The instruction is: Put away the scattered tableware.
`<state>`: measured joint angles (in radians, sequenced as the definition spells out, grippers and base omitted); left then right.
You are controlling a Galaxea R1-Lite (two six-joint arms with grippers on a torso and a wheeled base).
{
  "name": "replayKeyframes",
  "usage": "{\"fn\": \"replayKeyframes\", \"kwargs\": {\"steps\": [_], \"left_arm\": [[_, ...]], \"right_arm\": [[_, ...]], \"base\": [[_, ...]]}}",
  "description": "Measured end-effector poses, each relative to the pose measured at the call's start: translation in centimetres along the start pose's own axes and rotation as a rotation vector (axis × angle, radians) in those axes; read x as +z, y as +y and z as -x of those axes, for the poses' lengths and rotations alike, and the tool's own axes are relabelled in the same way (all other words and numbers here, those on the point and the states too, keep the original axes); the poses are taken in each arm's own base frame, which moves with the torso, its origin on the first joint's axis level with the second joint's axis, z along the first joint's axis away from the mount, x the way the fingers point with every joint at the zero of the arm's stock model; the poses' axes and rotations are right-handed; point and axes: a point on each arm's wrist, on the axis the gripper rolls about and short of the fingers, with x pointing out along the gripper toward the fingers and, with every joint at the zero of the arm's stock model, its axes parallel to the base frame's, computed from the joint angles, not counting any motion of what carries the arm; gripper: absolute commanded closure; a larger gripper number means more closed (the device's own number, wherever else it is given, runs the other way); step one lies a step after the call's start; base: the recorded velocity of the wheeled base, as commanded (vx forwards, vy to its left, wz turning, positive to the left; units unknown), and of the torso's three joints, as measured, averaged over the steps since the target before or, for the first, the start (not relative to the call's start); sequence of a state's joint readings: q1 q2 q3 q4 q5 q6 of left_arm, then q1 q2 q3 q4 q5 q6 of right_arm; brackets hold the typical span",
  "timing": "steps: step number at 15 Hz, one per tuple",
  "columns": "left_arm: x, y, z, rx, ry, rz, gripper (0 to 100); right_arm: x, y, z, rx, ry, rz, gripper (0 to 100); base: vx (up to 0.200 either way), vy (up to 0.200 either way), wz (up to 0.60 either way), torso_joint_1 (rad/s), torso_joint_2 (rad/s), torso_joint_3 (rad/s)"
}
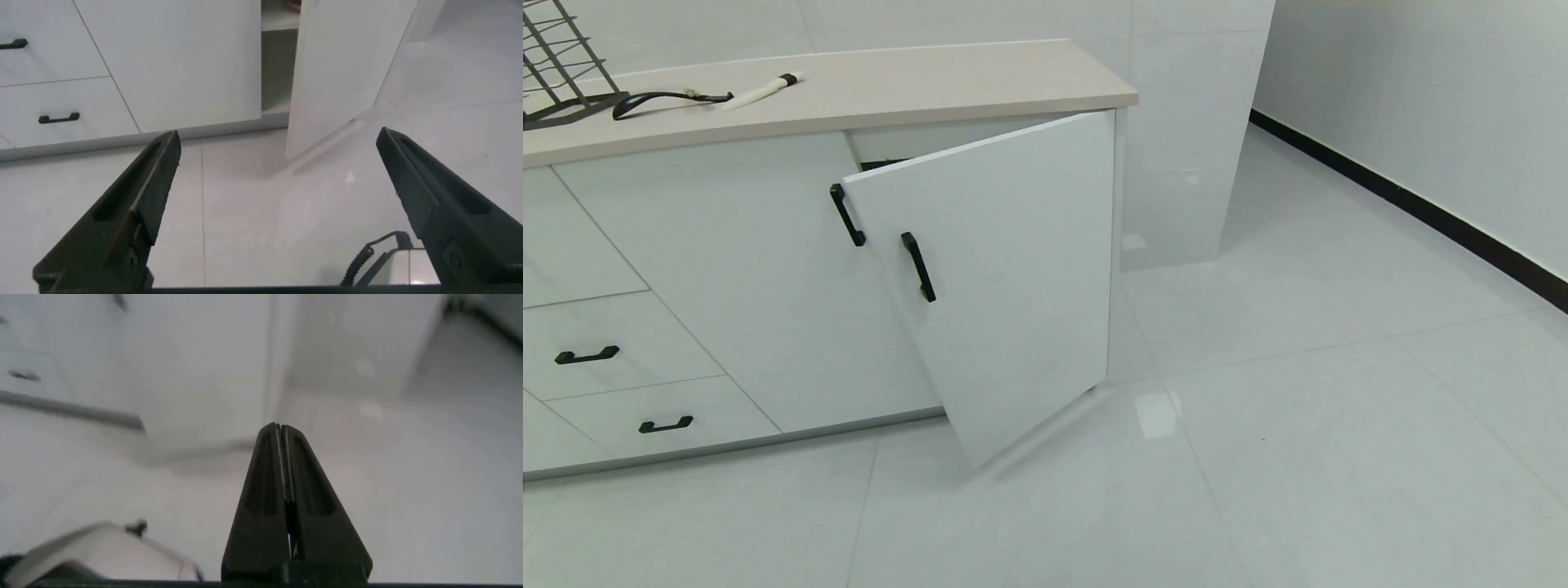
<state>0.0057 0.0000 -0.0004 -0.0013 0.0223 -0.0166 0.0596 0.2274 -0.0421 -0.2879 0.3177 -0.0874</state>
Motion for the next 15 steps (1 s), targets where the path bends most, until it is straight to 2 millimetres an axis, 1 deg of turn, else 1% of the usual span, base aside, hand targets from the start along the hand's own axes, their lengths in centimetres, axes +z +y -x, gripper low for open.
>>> {"fn": "replayKeyframes", "kwargs": {"steps": [1,2,3,6,10,15], "left_arm": [[0.0,0.0,0.0,0.0,0.0,-0.009,0],[0.0,0.0,0.0,0.0,0.0,-0.01,0],[0.0,0.0,0.0,0.0,0.001,-0.015,0],[0.0,0.0,0.0,0.0,0.0,-0.015,0],[0.0,0.0,0.0,0.0,0.001,-0.039,0],[0.0,0.0,0.0,0.0,0.001,-0.047,0]], "right_arm": [[-2.2,0.3,0.9,-0.116,0.122,-0.042,100],[-3.5,0.4,1.4,-0.212,0.182,-0.053,100],[-3.8,0.4,1.7,-0.283,0.17,-0.045,100],[-4.0,0.6,2.1,-0.309,0.129,-0.047,100],[-4.2,0.6,2.2,-0.311,0.12,-0.046,100],[-4.2,0.6,2.2,-0.31,0.119,-0.041,100]], "base": [[0.0,0.0,0.0,0.0,0.0,0.0],[0.0,0.0,0.0,0.0,0.0,0.0],[0.0,0.0,0.0,0.0,0.0,0.0],[0.0,0.0,0.0,0.0,0.0,0.0],[0.0,0.0,0.0,0.0,0.0,0.0],[0.0,0.0,0.6,0.002,0.0,0.001]]}}
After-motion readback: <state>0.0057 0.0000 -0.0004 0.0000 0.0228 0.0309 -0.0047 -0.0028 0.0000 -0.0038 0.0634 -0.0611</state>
